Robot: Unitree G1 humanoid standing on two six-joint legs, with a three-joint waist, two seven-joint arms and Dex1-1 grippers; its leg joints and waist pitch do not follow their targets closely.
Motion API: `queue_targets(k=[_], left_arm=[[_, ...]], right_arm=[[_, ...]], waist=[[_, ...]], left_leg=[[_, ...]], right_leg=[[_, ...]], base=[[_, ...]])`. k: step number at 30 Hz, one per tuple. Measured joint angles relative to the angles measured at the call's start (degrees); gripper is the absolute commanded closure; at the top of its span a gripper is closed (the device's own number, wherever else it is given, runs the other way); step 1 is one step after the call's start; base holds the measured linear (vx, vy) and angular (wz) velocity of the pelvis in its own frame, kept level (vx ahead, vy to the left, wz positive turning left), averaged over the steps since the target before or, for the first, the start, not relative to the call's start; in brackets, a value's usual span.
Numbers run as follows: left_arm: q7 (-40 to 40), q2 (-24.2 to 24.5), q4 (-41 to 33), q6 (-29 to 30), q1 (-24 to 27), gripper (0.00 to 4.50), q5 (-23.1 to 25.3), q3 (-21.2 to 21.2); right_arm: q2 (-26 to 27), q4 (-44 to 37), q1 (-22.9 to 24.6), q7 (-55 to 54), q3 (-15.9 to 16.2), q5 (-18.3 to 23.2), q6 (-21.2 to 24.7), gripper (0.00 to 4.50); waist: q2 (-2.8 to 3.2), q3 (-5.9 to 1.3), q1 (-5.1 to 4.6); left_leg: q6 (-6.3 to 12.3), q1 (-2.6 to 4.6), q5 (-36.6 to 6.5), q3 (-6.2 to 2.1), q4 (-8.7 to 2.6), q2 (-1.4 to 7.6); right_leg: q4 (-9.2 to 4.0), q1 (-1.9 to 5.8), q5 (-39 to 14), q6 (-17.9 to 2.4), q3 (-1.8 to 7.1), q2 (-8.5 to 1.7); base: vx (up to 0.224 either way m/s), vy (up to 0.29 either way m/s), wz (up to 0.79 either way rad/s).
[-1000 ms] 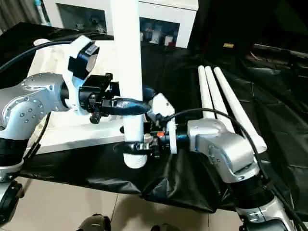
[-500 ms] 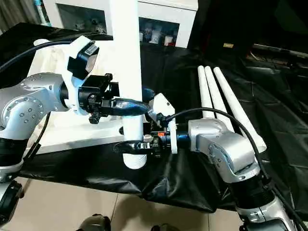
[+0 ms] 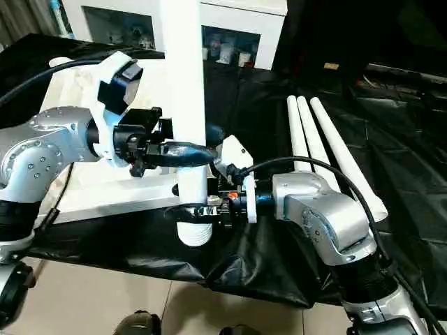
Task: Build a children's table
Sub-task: Pick table leg
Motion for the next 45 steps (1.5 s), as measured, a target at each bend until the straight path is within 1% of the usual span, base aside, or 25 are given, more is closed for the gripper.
queue_targets(k=[3,5,6,7,9,10,11,12,14,16,17,18,19,20,21,23,25,28,30,33,36,38,41,44,45], left_arm=[[5.5,-4.7,-0.1,-0.2,0.5,1.56,-5.2,5.5],[9.4,-7.4,-0.3,-0.2,2.2,1.56,-10.0,8.9],[12.2,-9.7,-0.6,-0.4,3.8,1.56,-13.3,11.1],[14.0,-11.5,-1.1,-0.8,5.0,1.56,-15.6,12.7],[17.2,-12.6,-2.9,-1.7,7.2,1.56,-19.7,15.3],[18.2,-12.4,-3.5,-1.9,8.0,1.56,-20.7,16.5],[19.1,-12.0,-4.4,-2.1,8.9,1.56,-20.6,17.7],[19.6,-11.0,-5.7,-2.2,10.4,1.56,-19.5,18.6],[20.3,-9.5,-7.2,-2.3,12.6,1.56,-15.9,19.0],[24.8,-5.7,-9.3,-3.8,16.6,1.56,-6.2,17.3],[26.7,-4.6,-9.0,-4.3,18.0,1.56,-2.6,16.8],[29.5,-2.4,-9.5,-6.3,20.4,1.56,2.8,15.0],[31.1,-0.6,-9.7,-7.6,22.4,1.56,6.4,13.2],[32.4,0.1,-9.9,-8.8,24.0,1.56,8.9,12.3],[34.2,0.5,-10.3,-10.3,25.7,1.56,11.6,10.9],[37.2,-0.2,-11.2,-12.4,27.4,1.56,15.2,9.4],[40.8,-2.3,-12.1,-15.4,28.5,1.56,19.3,8.8],[44.8,-4.0,-12.7,-18.3,31.3,1.56,24.6,7.4],[48.4,-5.7,-12.7,-20.0,33.1,1.56,28.3,6.6],[51.1,-6.3,-12.5,-22.1,33.7,1.56,31.3,4.0],[51.6,-6.8,-13.1,-24.3,34.6,1.56,32.8,1.5],[51.6,-7.4,-13.1,-24.5,34.8,1.56,32.9,1.1],[51.5,-8.2,-13.5,-25.2,35.0,1.56,33.1,1.1],[51.5,-9.4,-13.8,-25.6,35.2,1.56,33.1,1.2],[51.6,-9.4,-13.9,-26.0,35.6,1.56,33.5,1.2]], right_arm=[[1.3,0.1,0.1,-2.1,-1.2,0.0,-0.3,2.63],[2.1,-0.2,0.1,-3.2,-2.5,0.6,-0.5,2.63],[2.8,-0.5,0.3,-4.0,-3.4,1.0,-0.5,2.64],[3.3,-0.6,0.7,-4.8,-4.2,1.6,-0.5,2.64],[3.7,-0.6,1.9,-6.6,-6.0,1.9,-0.5,2.64],[3.7,-0.7,2.7,-7.2,-6.6,1.9,-0.5,2.64],[3.7,-0.9,3.3,-8.0,-7.0,1.9,-0.5,2.64],[3.9,-1.9,4.1,-9.0,-7.4,2.0,-0.5,2.64],[4.3,-3.2,4.6,-10.6,-8.3,2.2,-0.5,2.64],[5.8,-5.7,5.3,-14.6,-10.6,2.1,-0.5,2.64],[5.9,-6.5,5.4,-15.8,-11.5,2.0,-0.5,2.64],[5.9,-6.7,5.3,-18.4,-11.8,0.1,-1.1,2.64],[5.9,-6.6,5.6,-20.5,-11.8,-2.2,-2.0,2.64],[5.8,-6.2,5.9,-22.2,-11.6,-4.4,-2.8,2.64],[6.1,-4.8,6.5,-24.7,-10.6,-7.8,-4.8,2.64],[7.0,-2.6,7.6,-28.2,-8.9,-12.4,-8.7,2.64],[7.9,-0.4,8.6,-31.4,-6.7,-16.3,-11.2,2.64],[9.3,2.0,10.7,-34.6,-5.6,-18.3,-11.8,2.64],[11.1,2.3,13.1,-35.7,-6.6,-17.5,-11.9,2.64],[14.0,2.0,14.2,-37.0,-7.7,-15.9,-11.7,2.64],[13.9,1.9,14.4,-36.7,-7.6,-16.0,-11.9,2.64],[13.8,1.8,14.5,-36.7,-7.5,-16.2,-12.2,2.64],[13.9,1.8,14.7,-37.0,-7.4,-16.5,-12.8,2.64],[13.9,1.8,14.7,-37.0,-7.4,-16.5,-13.4,2.64],[14.0,1.7,14.7,-37.2,-7.4,-16.5,-13.4,2.64]], waist=[[0.23,-0.1,0.06],[0.43,-0.23,0.08],[0.57,-0.32,0.11],[0.62,-0.36,0.18],[0.72,-0.42,0.43],[0.86,-0.52,0.53],[1.05,-0.66,0.55],[1.29,-0.81,0.55],[1.42,-0.9,0.58],[1.49,-0.96,0.5],[1.51,-0.96,0.44],[1.47,-0.99,0.44],[1.48,-1.03,0.34],[1.48,-1.02,0.18],[1.44,-1.03,0.23],[1.44,-1.03,0.4],[1.42,-1.05,0.32],[1.41,-1.06,-0.15],[1.38,-1.07,-0.28],[1.38,-1.07,-0.47],[1.39,-1.07,-0.68],[1.37,-1.06,-0.78],[1.39,-1.04,-1.24],[1.41,-1.0,-1.62],[1.4,-0.98,-1.68]], left_leg=[[0.01,-0.01,0.0,0.0,0.12,0.02],[0.03,0.01,0.0,0.0,0.15,0.03],[0.03,0.0,0.0,0.0,0.17,0.04],[0.03,-0.01,0.0,-0.01,0.19,0.04],[0.02,-0.02,0.0,0.0,0.21,0.12],[0.02,-0.01,0.0,-0.01,0.23,0.14],[0.02,-0.02,0.0,-0.01,0.24,0.15],[0.03,0.0,0.0,0.0,0.25,0.14],[0.02,0.03,0.0,0.0,0.23,0.15],[0.0,0.11,0.0,-0.01,0.2,0.18],[0.0,0.1,0.0,-0.01,0.2,0.17],[-0.01,0.11,0.0,-0.01,0.18,0.18],[-0.04,0.19,0.0,-0.01,0.19,0.17],[-0.04,0.16,0.0,-0.01,0.19,0.15],[-0.04,0.13,0.0,-0.01,0.18,0.15],[-0.04,0.08,0.0,0.01,0.2,0.15],[-0.04,0.09,0.0,0.02,0.19,0.14],[-0.04,0.12,0.0,0.02,0.18,0.15],[-0.04,0.12,0.0,0.02,0.13,0.16],[-0.03,0.12,0.0,0.02,0.1,0.15],[-0.03,0.12,0.0,0.02,0.1,0.15],[-0.03,0.11,0.0,0.02,0.09,0.15],[-0.03,0.11,0.0,0.02,0.06,0.14],[-0.04,0.35,0.0,0.02,-0.19,0.11],[-0.04,0.54,0.0,0.04,-0.42,0.1]], right_leg=[[0.01,0.06,0.0,0.0,-0.01,0.0],[0.01,0.08,0.0,0.0,-0.02,0.0],[0.02,0.09,0.0,0.0,-0.02,0.0],[0.03,0.09,0.0,0.0,-0.03,0.0],[0.04,0.09,0.0,0.0,-0.09,0.03],[0.04,0.1,0.0,0.0,-0.09,0.04],[0.04,0.1,0.0,0.0,-0.09,0.05],[0.03,0.11,0.0,0.0,-0.07,0.05],[0.04,0.12,0.0,0.0,-0.08,0.05],[0.05,0.15,0.0,0.0,-0.08,0.08],[0.04,0.14,0.0,0.1,-0.07,0.08],[0.01,0.15,0.0,0.3,-0.07,0.08],[0.0,0.21,0.0,0.4,-0.05,0.08],[-0.03,0.21,0.0,0.5,-0.04,0.07],[-0.08,0.22,0.0,0.5,-0.05,0.07],[-0.09,0.23,0.0,0.5,-0.04,0.05],[-0.09,0.26,0.0,0.5,-0.03,0.03],[-0.08,0.29,0.0,0.5,-0.04,0.03],[-0.1,0.28,0.0,0.5,-0.04,0.05],[-0.11,0.25,0.0,0.5,-0.04,0.05],[-0.17,0.26,0.0,0.5,-0.03,0.05],[-0.2,0.27,0.0,0.5,-0.04,0.05],[-0.22,0.26,0.0,0.5,-0.03,0.05],[-0.51,0.45,0.0,0.6,-0.04,0.06],[-0.73,0.61,0.0,0.6,-0.04,0.09]], base=[[0.0,0.0,0.0],[0.0,0.0,0.0],[0.0,0.0,0.0],[0.0,0.0,0.0],[0.0,0.0,0.0],[0.0,0.0,0.0],[0.0,0.0,0.0],[0.0,0.0,0.0],[0.0,0.0,0.0],[0.0,0.0,0.0],[0.0,0.0,0.0],[0.0,0.0,0.0],[0.0,0.0,0.0],[0.0,0.0,0.0],[0.0,0.0,0.0],[0.0,0.0,0.0],[0.0,0.0,0.0],[0.0,0.0,0.0],[0.0,0.0,0.0],[0.0,0.0,0.0],[0.0,0.0,0.0],[0.0,0.0,0.0],[0.0,0.0,0.0],[0.0,0.0,0.0],[0.0,0.0,0.0]])
